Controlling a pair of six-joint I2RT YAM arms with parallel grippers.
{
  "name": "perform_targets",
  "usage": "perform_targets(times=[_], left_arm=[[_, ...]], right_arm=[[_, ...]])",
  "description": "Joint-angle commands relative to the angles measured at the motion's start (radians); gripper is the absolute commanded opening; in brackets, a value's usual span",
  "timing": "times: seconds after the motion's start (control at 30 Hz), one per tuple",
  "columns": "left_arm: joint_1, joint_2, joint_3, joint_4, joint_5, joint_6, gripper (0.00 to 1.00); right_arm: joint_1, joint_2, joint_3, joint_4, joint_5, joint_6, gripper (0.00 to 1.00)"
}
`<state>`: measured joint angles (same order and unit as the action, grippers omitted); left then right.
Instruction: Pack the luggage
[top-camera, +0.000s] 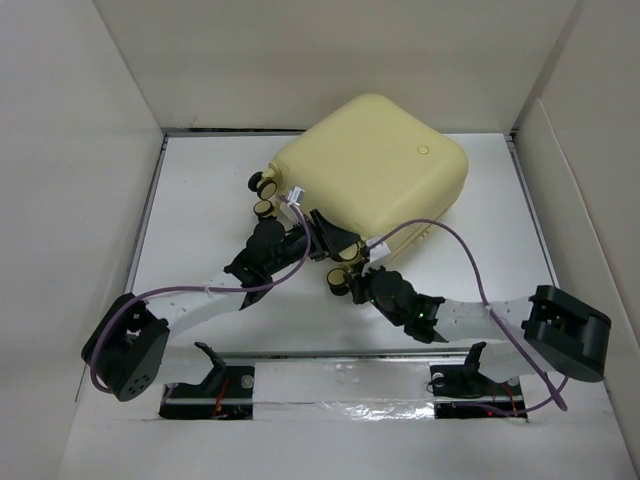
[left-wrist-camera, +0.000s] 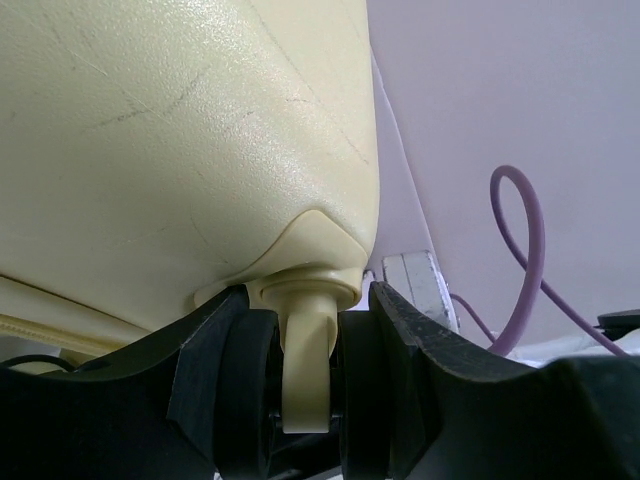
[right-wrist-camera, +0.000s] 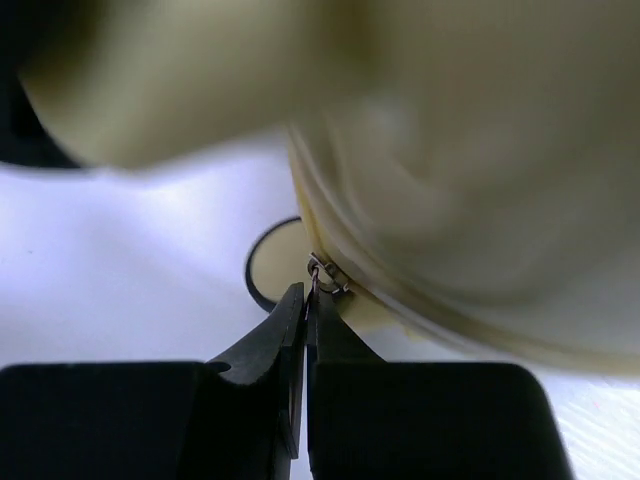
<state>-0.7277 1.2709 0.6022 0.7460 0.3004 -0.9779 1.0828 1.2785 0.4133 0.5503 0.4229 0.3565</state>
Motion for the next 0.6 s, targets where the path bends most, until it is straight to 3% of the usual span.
perform_targets(times=[0.0, 0.07, 0.2, 0.3, 0.37, 0.47, 0.5, 0.57], left_arm=[[-0.026, -0.021, 0.146, 0.230, 0.037, -0.067, 0.00], [-0.026, -0.030, 0.128, 0.230, 0.052, -0.088, 0.00], [-0.026, -0.082, 0.030, 0.291, 0.031, -0.180, 0.00], [-0.048, -0.129, -0.054, 0.319, -0.029, -0.217, 0.00], [-0.049, -0.154, -0.084, 0.250, -0.072, -0.193, 0.00], [-0.024, -0.229, -0.082, 0.092, -0.147, -0.093, 0.47], [0.015, -0.278, -0.067, 0.028, -0.170, -0.061, 0.69], [0.054, -0.321, 0.000, -0.188, -0.249, 0.014, 0.79]], right_arm=[[0.132, 0.062, 0.166, 0.187, -0.282, -0.008, 0.00], [0.132, 0.126, 0.179, 0.264, -0.265, -0.019, 0.00], [0.132, 0.277, 0.144, 0.624, -0.126, -0.018, 0.00], [0.132, 0.435, 0.107, 1.063, -0.012, 0.024, 0.00], [0.132, 0.536, 0.076, 1.228, 0.025, 0.077, 0.00], [0.132, 0.524, 0.009, 1.260, 0.024, 0.130, 0.00], [0.132, 0.506, -0.011, 1.260, 0.022, 0.134, 0.00], [0.132, 0.478, -0.080, 1.258, 0.025, 0.160, 0.00]])
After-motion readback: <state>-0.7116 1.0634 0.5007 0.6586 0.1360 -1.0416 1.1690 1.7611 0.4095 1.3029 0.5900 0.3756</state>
